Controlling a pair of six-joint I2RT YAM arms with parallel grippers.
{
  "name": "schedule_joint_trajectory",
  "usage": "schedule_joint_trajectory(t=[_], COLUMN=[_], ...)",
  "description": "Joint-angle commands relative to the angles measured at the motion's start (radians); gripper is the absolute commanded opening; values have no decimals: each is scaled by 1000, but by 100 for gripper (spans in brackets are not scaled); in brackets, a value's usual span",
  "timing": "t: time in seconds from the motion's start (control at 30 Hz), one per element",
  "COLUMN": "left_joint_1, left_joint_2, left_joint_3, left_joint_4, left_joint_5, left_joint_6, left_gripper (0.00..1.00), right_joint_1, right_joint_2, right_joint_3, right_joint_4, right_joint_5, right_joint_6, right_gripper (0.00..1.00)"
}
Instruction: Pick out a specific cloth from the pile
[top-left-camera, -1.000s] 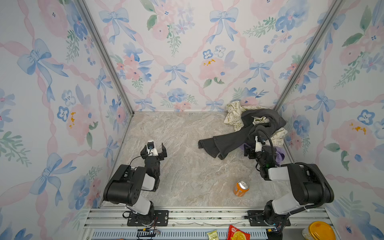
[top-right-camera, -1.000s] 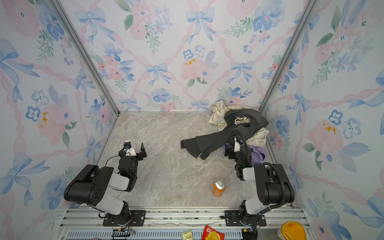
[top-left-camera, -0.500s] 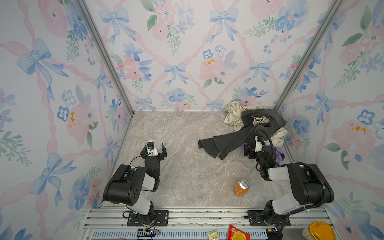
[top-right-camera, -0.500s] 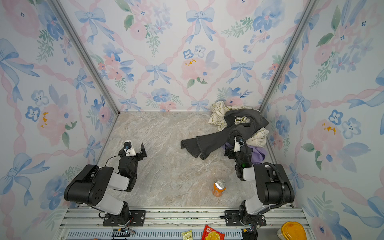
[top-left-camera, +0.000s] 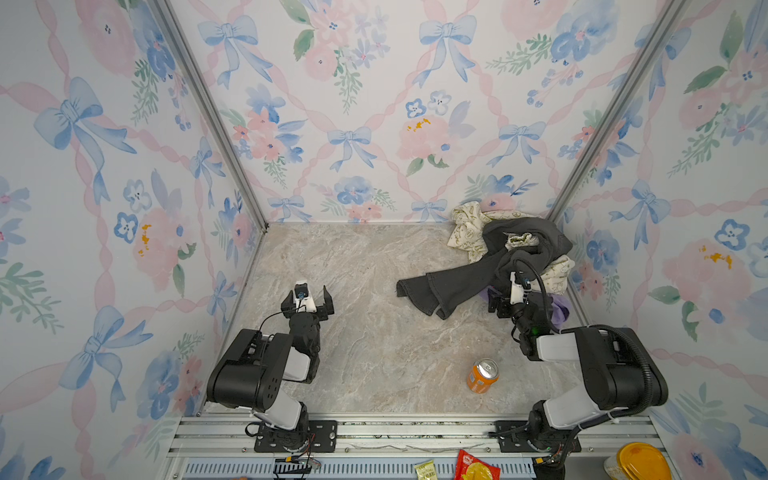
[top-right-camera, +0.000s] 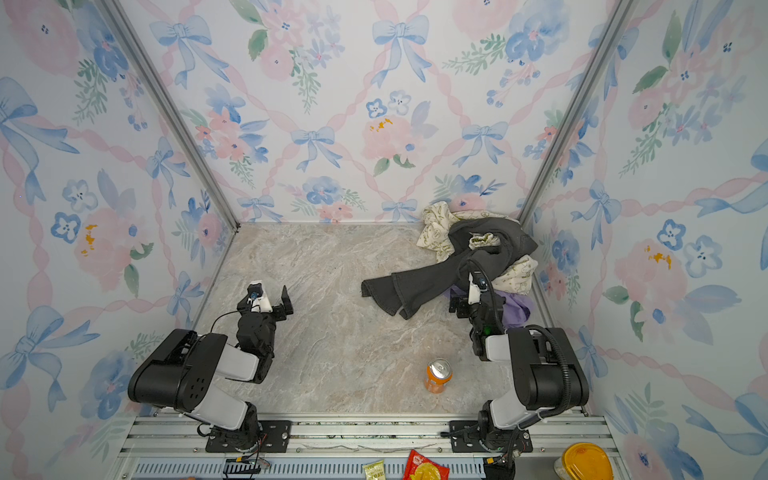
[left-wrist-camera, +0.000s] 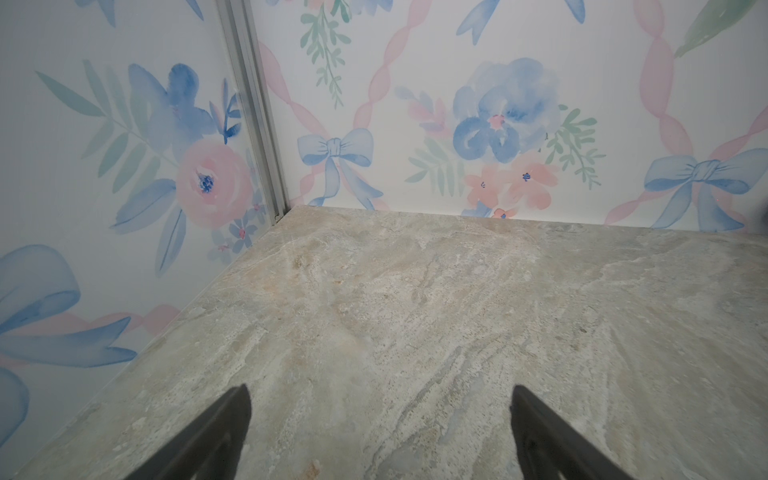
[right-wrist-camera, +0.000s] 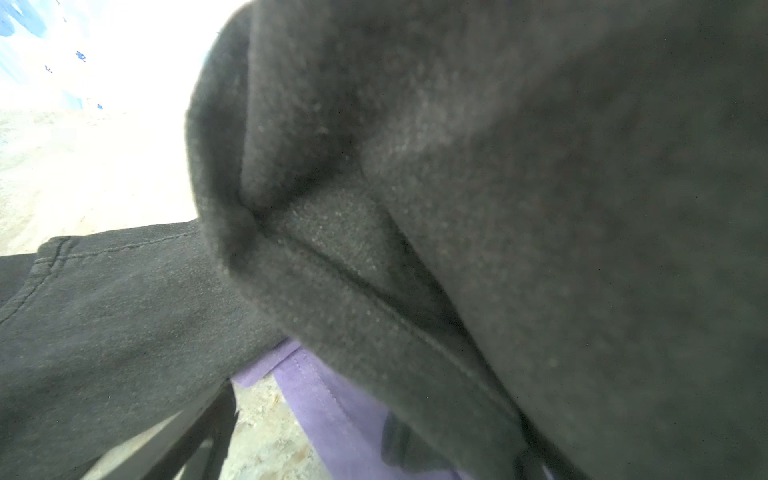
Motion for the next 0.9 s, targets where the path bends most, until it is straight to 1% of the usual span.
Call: schedule_joint_trajectory(t=[0.0,0.13,0.23,0.33,0.4,0.47,0.57,0.63,0.7,0.8,0.87], left_joint_1=[-3,-8,-26,-48,-69,-94,-124,-132,-142,-165,-180], left_joint_2=[1,-10,-39,-85,-131,-189,-293,-368,-441,-572,-668], left_joint_3=[6,3,-8,-25,-39,-51,-67,-70,-67,-47,-21], left_joint_4=[-4,-5,-4,-6,-15,-41,-108,-168,-238,-379,-494], left_joint_5=[-8,9,-6,-20,-33,-51,-65,-57,-72,-108,-95], left_joint_6=[-10,3,19,45,67,84,90,85,81,30,-16], left_gripper=[98,98,98,98,98,98,98,98,98,98,98], right_joint_1=[-5,0,0,0,5,18,49,61,63,60,51], right_joint_2=[-8,-14,-75,-135,-198,-284,-420,-519,-605,-711,-763], right_joint_3=[23,27,44,31,40,63,92,105,125,148,153], right_joint_4=[2,0,-97,-127,-204,-330,-506,-608,-707,-832,-898], right_joint_5=[0,16,54,73,79,88,117,121,124,168,212], right_joint_6=[7,9,16,28,35,38,43,68,101,166,230], right_gripper=[97,97,97,97,97,97,97,97,97,97,97])
